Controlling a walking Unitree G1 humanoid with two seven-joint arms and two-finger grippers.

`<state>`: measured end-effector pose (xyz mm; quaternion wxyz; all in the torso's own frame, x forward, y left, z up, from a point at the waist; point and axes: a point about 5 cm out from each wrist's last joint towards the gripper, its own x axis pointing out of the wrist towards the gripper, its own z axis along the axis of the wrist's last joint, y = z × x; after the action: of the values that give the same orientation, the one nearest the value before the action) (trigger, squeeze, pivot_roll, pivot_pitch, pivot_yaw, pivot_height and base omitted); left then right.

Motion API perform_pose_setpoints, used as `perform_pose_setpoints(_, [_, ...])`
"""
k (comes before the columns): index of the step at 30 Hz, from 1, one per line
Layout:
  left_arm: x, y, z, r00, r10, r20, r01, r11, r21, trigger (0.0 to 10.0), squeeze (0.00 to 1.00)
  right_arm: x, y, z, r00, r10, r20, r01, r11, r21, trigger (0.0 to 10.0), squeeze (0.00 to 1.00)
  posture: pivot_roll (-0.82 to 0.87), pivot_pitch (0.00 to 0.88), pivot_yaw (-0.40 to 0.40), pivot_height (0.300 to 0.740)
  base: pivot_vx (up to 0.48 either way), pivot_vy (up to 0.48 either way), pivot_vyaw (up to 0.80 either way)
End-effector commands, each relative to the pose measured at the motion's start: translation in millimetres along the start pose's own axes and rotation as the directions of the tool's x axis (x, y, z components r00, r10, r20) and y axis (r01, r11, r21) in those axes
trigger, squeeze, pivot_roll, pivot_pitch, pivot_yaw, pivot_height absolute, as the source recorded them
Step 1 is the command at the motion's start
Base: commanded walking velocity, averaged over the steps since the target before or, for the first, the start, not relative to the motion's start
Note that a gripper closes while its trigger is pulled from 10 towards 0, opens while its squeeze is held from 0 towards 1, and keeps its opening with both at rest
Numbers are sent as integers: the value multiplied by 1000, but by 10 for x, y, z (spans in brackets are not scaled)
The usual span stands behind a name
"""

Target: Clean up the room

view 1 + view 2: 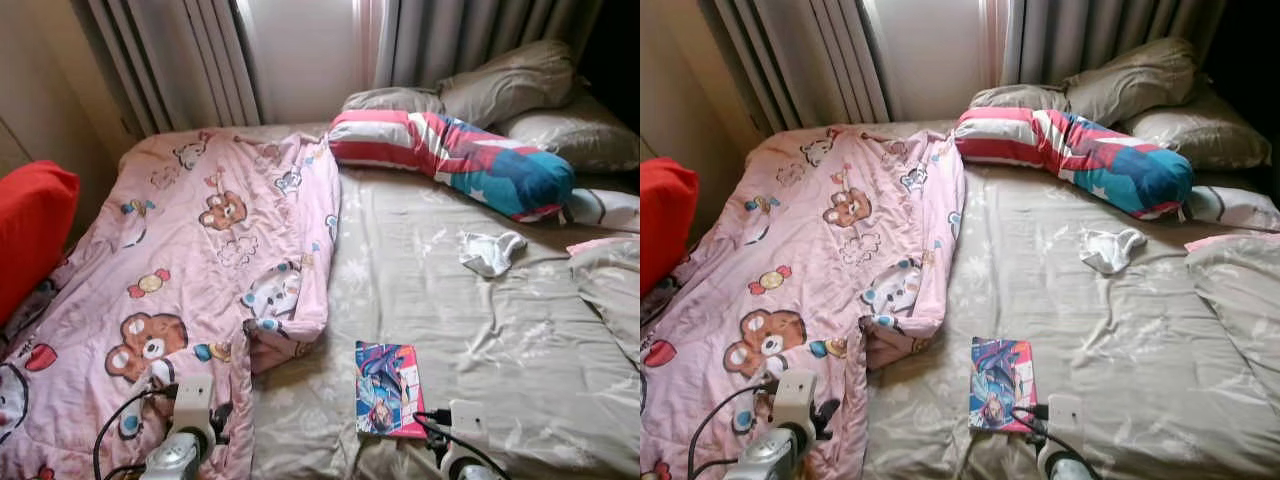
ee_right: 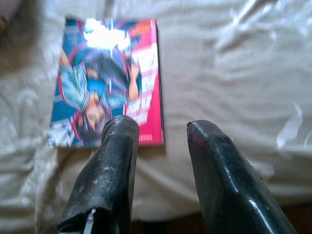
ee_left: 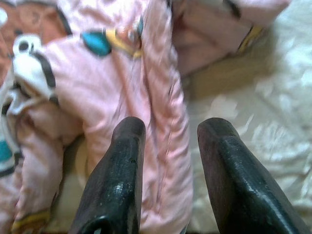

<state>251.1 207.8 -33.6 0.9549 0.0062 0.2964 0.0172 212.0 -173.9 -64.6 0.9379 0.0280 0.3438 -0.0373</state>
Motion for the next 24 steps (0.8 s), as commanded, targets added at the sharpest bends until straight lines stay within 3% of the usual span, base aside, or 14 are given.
perform_pose_setpoints(1, [14, 16, 72, 999, 6, 37, -5, 999, -34, 10000, 0, 30, 78, 121, 998, 28, 58, -27, 1000, -15, 10000, 0, -59, 59, 65, 740, 0, 0, 0])
perform_pose_setpoints(10, [39, -71, 202, 993, -17, 121, 25, 998, -60, 10000, 0, 67, 127, 342, 986, 49, 161, -39, 997, -64, 10000, 0, -75, 67, 69, 740, 0, 0, 0])
perform_pose_setpoints(15, [43, -89, 218, 991, -25, 128, 33, 998, -61, 10000, 0, 70, 127, 357, 985, 48, 166, -37, 997, -67, 10000, 0, -75, 67, 69, 740, 0, 0, 0])
perform_pose_setpoints(20, [58, -145, 244, 990, -48, 133, 57, 996, -63, 10000, 0, 85, 197, 339, 990, 68, 127, -52, 990, -127, 10000, 0, -72, 66, 69, 725, 0, 0, 0])
perform_pose_setpoints(24, [47, -140, 208, 991, -48, 125, 56, 996, -64, 10000, 0, 75, 240, 287, 991, 82, 106, -68, 989, -132, 10000, 0, -74, 61, 72, 695, 0, 0, 0])
